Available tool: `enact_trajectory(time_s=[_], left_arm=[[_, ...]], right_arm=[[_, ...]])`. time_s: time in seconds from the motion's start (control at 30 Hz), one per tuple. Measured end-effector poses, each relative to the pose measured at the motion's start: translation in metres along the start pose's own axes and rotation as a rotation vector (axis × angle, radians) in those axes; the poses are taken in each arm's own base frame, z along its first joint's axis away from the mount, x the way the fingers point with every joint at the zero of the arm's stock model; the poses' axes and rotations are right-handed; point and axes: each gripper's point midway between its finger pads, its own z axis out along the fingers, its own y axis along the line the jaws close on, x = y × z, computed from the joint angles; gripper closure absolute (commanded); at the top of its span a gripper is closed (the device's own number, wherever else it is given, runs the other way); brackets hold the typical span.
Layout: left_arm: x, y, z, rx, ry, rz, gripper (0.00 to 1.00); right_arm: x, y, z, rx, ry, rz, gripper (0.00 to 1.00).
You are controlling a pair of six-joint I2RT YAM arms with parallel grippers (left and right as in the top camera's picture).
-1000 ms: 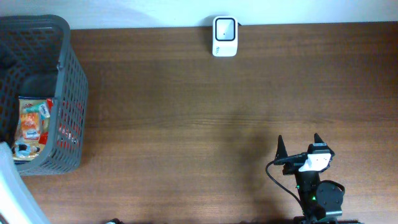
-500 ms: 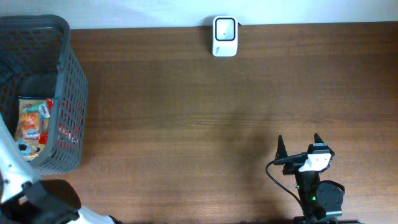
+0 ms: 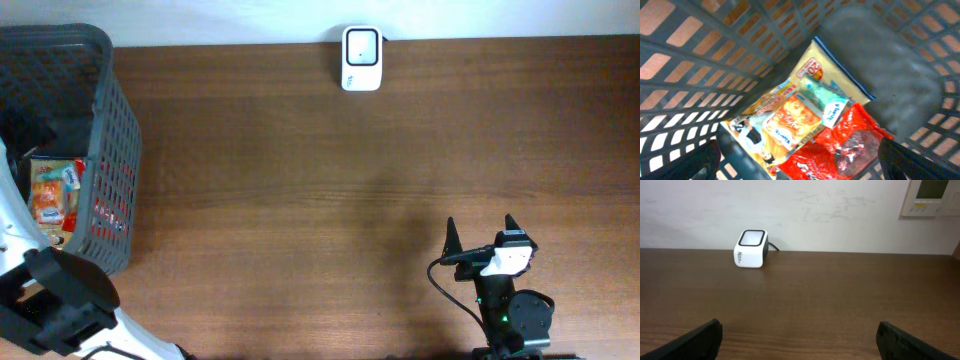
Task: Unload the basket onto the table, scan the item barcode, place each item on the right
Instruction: 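Move the left gripper up and over into the grey basket, then grasp the orange tissue pack in the basket with the left gripper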
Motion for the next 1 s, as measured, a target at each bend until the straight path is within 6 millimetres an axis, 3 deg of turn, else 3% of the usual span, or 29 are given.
enact_trajectory(time_s=[0.5,0.63,0.77,1.0], left_arm=[[0.028,-0.016,0.037,-0.061,0.081,0.058,0.01],[0.038,-0.017,0.057,-0.077,0.116,0.069,0.0],[0.053,-0.021,0.084,-0.092,0.178,0.087,0.14],[0.061,-0.021,0.106,-0.122,0.216,0.096,0.2]], right_arm=[[0.0,0.0,0.0,0.0,0.0,0.0,0.02],[0.0,0.0,0.0,0.0,0.0,0.0,0.02],[0.0,0.0,0.0,0.0,0.0,0.0,0.02],[0.0,0.0,0.0,0.0,0.0,0.0,0.02]])
